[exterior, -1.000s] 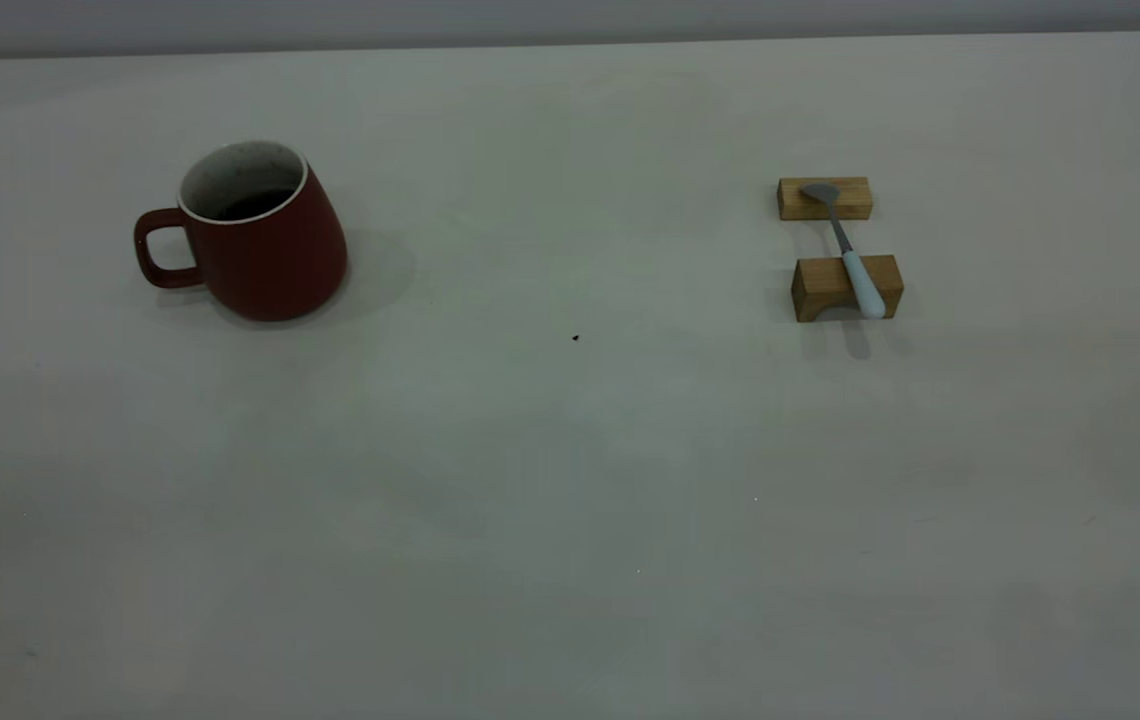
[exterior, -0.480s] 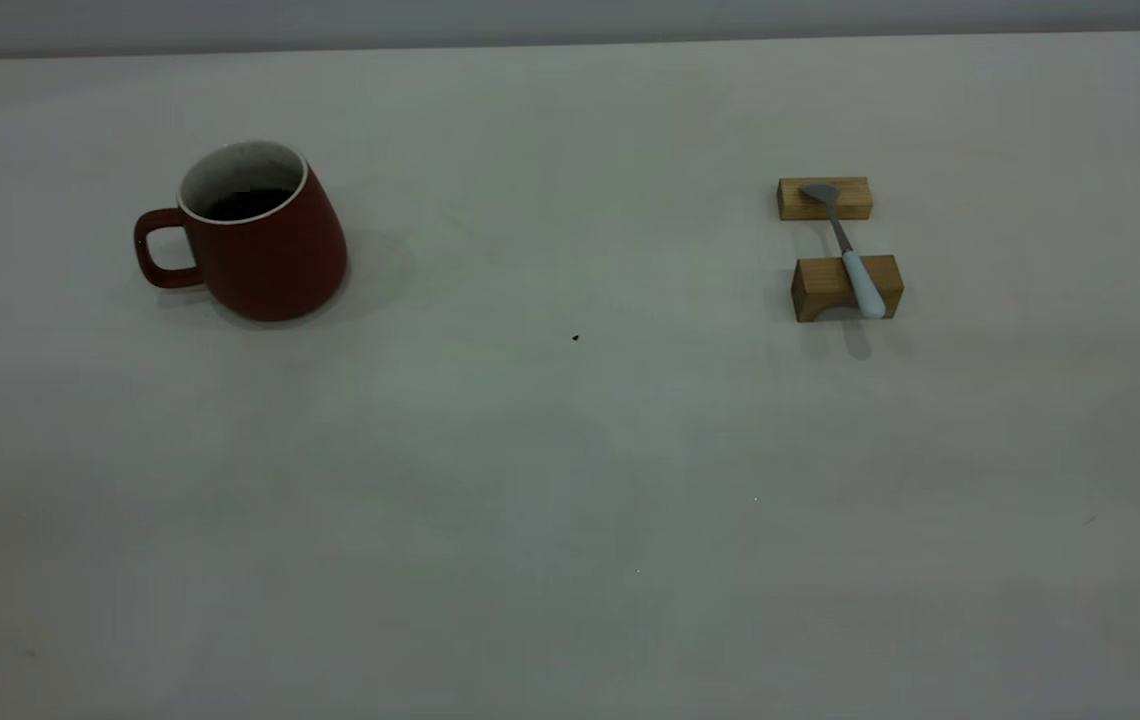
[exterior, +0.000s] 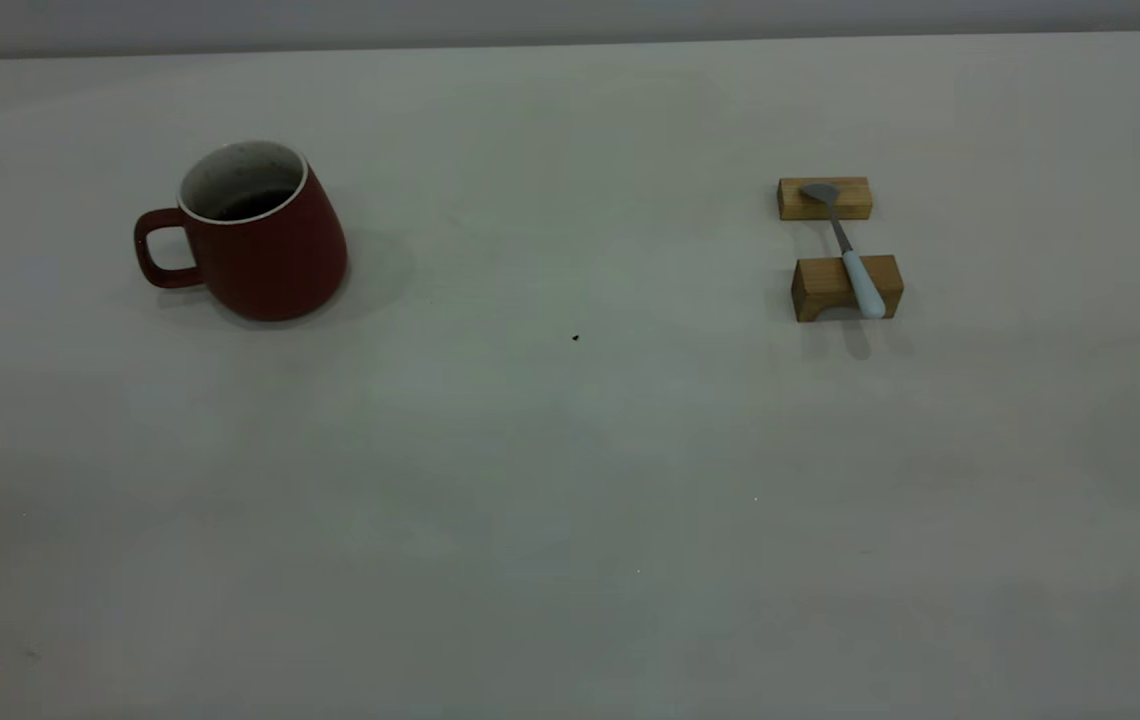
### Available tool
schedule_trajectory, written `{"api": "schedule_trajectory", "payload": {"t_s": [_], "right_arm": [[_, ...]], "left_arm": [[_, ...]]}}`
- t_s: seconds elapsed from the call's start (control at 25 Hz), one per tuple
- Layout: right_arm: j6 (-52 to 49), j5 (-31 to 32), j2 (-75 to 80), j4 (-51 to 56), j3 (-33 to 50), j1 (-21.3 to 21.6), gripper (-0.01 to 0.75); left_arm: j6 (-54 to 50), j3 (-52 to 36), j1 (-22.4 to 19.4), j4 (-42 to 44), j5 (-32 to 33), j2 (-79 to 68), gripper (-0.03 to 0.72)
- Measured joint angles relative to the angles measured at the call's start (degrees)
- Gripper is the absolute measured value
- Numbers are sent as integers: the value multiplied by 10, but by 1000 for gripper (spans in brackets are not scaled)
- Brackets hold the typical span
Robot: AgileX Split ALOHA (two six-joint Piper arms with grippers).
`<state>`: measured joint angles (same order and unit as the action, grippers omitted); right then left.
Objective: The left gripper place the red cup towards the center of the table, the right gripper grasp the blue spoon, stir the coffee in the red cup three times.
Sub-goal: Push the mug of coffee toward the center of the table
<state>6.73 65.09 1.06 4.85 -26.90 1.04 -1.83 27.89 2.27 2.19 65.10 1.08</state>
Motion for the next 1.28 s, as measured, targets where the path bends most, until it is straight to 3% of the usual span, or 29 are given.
{"api": "schedule_trajectory", "payload": {"t_s": [0.64,1.08,1.28], "right_arm": [[0,0,0,0,0,0,565],[0,0,0,0,0,0,565],[0,0,0,0,0,0,565]], "left_arm": [[-2,16,0,1,5,-48,594],[2,136,0,38,-109,-465,594],[70,209,0,66,-161,-660,597]]}}
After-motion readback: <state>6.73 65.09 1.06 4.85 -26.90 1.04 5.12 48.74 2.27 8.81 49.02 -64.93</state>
